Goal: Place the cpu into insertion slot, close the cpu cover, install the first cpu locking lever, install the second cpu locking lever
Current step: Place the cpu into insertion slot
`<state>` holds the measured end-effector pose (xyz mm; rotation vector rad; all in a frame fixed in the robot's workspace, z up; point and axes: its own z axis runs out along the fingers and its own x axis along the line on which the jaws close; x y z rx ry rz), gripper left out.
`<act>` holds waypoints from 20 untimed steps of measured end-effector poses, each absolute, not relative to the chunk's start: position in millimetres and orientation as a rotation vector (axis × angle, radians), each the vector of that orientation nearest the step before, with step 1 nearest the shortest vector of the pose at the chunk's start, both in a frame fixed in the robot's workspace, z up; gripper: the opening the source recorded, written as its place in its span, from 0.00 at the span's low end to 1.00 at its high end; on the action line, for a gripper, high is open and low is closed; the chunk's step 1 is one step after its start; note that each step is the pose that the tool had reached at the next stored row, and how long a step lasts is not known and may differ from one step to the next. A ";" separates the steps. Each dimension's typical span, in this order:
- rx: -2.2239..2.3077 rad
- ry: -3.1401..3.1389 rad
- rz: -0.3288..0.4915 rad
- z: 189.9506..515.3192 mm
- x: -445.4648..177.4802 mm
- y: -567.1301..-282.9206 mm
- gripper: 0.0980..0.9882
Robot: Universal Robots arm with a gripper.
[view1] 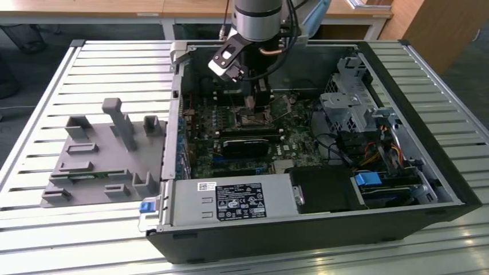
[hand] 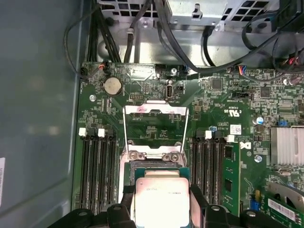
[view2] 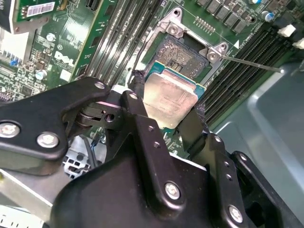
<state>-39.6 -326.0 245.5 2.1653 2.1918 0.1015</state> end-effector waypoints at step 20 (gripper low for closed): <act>2.167 2.189 0.101 219.6 -45.7 -323.6 0.50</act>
